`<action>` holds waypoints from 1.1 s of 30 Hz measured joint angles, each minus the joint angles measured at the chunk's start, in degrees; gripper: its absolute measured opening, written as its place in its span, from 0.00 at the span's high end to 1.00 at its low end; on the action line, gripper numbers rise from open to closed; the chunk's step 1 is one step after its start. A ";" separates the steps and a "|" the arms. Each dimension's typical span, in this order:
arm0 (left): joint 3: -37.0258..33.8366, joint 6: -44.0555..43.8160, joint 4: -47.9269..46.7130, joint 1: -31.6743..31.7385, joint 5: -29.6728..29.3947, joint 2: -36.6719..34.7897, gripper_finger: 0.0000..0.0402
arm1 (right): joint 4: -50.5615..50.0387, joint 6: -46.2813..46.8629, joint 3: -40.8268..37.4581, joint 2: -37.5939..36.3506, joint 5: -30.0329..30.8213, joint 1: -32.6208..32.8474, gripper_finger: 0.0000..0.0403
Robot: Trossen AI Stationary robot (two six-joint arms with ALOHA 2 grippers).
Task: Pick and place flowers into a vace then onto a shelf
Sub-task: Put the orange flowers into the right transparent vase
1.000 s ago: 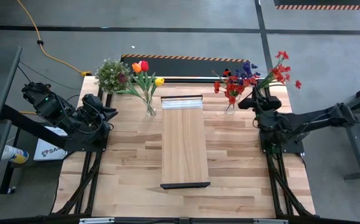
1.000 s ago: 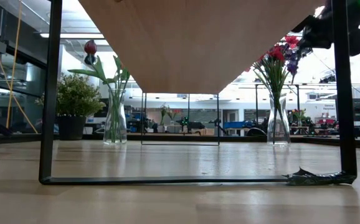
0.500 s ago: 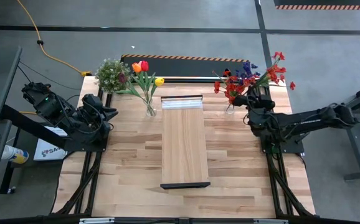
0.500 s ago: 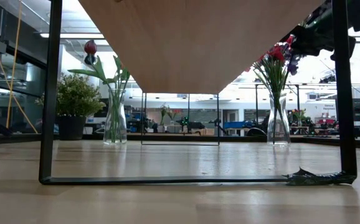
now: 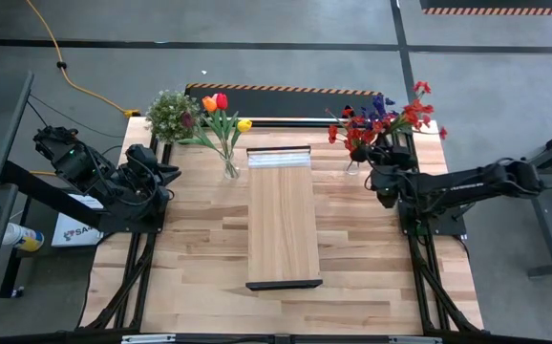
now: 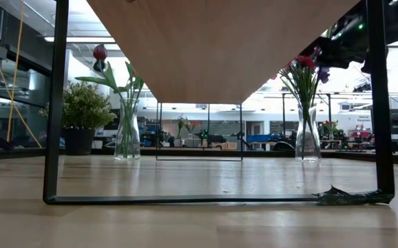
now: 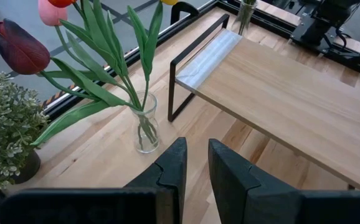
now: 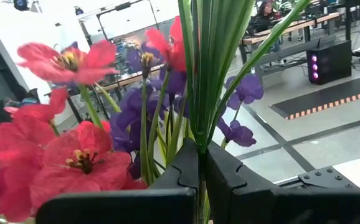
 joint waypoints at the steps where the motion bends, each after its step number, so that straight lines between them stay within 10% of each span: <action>1: 0.00 -0.01 0.00 0.00 0.00 0.02 0.75 | 0.36 0.09 0.00 0.52 0.00 -0.28 1.00; 33: 0.00 0.22 0.00 0.00 0.02 0.01 0.75 | 4.31 -0.37 0.00 4.00 -3.72 -0.27 0.88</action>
